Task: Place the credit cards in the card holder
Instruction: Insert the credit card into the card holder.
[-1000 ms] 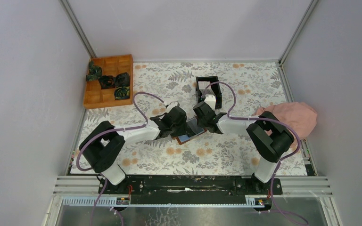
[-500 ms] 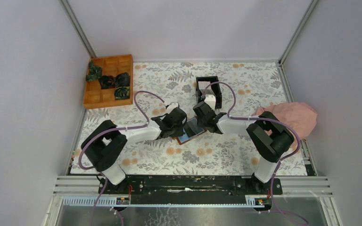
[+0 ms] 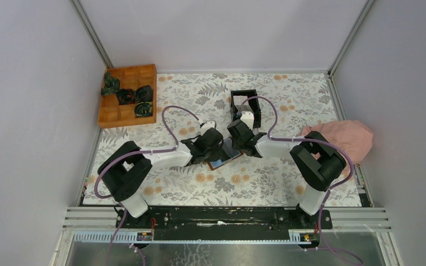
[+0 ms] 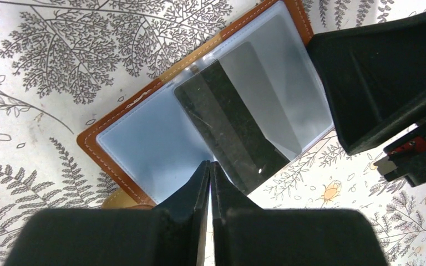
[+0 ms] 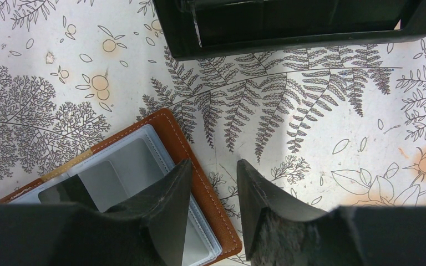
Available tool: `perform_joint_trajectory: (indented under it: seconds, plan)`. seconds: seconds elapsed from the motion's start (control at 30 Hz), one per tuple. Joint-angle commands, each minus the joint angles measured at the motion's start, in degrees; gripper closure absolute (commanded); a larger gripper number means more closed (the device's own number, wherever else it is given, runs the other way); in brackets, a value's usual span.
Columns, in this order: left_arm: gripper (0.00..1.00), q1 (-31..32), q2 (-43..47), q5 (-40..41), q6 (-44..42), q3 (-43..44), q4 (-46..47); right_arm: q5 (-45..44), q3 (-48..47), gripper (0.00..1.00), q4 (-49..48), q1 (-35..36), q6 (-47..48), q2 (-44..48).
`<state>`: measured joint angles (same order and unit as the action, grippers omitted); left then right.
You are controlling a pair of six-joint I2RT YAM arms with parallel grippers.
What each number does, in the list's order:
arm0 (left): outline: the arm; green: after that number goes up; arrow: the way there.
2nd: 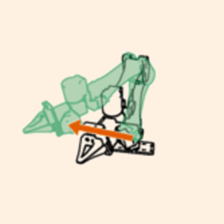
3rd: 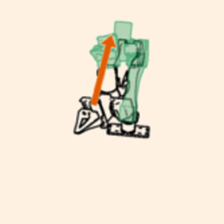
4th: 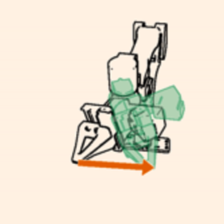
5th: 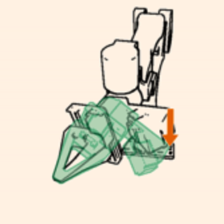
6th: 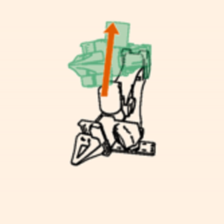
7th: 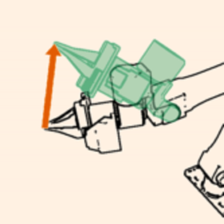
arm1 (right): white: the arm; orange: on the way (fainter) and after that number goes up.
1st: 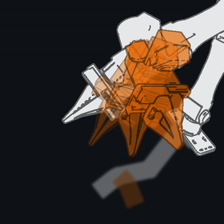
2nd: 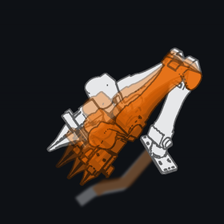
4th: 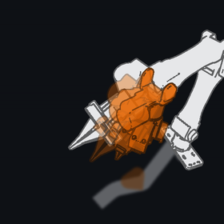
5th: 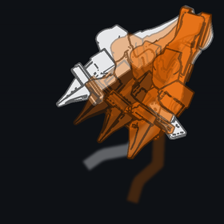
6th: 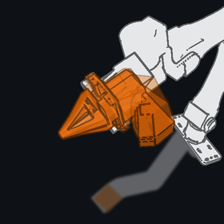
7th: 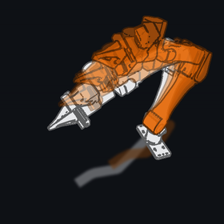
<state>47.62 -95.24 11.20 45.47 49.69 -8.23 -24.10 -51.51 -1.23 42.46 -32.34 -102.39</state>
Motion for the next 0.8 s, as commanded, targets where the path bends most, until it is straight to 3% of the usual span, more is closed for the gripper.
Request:
perform_joint_trajectory:
  seconds: [0.0, 0.77]
  plan:
    - [0.92, 0.46, -1.86, 1.55, -1.46, 0.72, 4.76, 6.21, 5.45, 0.57, 11.87, 0.26, -0.41, -7.21]
    - [0.88, 1.08, -3.60, 3.57, -1.01, 3.48, 6.14, 6.96, 6.50, 0.56, 10.83, 0.23, -0.45, -7.21]
